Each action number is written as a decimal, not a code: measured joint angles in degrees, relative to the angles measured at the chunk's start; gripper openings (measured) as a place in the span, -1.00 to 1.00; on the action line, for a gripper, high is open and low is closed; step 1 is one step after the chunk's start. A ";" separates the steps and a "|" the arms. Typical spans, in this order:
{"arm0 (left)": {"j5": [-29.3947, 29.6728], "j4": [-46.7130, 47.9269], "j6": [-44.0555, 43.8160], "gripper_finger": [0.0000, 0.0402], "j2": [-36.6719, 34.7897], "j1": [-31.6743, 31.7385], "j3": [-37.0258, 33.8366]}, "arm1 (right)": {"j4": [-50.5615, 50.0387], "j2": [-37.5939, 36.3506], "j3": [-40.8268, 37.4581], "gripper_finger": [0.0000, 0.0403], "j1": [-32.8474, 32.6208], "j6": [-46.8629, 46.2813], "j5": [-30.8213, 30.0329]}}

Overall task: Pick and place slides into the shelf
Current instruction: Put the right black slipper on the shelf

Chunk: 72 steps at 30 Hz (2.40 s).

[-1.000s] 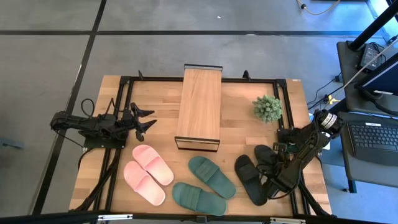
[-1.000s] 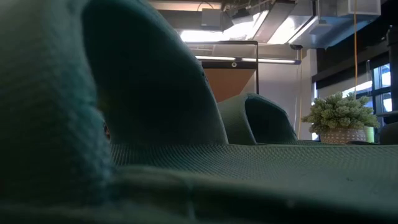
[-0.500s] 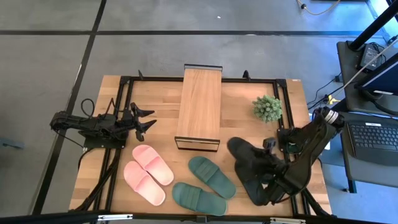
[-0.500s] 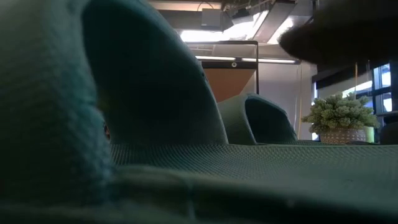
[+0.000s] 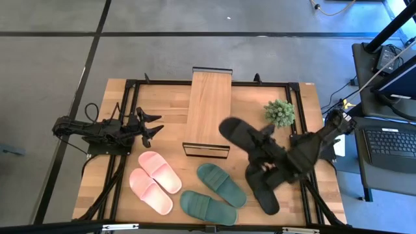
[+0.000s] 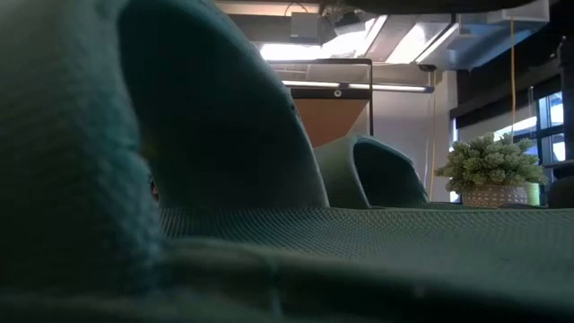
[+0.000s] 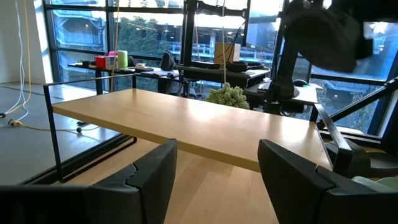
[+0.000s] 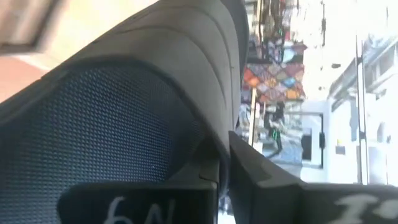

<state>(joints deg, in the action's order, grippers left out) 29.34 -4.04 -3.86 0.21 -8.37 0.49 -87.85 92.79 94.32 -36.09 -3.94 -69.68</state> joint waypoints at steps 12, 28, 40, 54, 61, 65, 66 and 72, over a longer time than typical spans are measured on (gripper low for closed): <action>0.00 0.05 0.00 0.08 0.00 0.01 -0.01 | 35.41 -3.26 3.57 -0.94 21.56 46.53 26.07; -0.02 0.03 0.00 0.08 0.04 -0.02 -0.01 | 57.51 -2.56 1.46 -0.94 54.48 82.92 67.58; 0.11 0.03 0.00 0.08 0.04 -0.02 -0.01 | 70.97 -2.49 -7.60 -0.94 64.91 89.48 77.02; 0.13 0.01 1.94 0.08 0.04 0.00 0.01 | 85.47 7.28 -6.23 -0.94 69.14 87.99 80.36; 0.09 0.01 5.57 0.08 0.04 -0.01 0.00 | 73.95 14.10 4.39 -0.94 71.97 87.58 82.35; 0.07 0.01 5.68 0.08 0.04 0.00 0.00 | 67.11 17.03 9.20 -0.94 73.28 88.71 82.34; 0.07 0.01 5.91 0.08 0.04 0.00 0.00 | 66.20 17.59 9.90 -0.94 73.47 89.33 82.32; 0.04 0.01 8.32 0.08 0.04 0.00 0.00 | 66.18 19.36 10.43 -0.94 73.49 92.58 83.25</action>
<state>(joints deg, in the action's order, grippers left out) 29.38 -4.03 4.47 0.25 -8.37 0.48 -21.67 112.15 104.75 37.41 88.64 13.57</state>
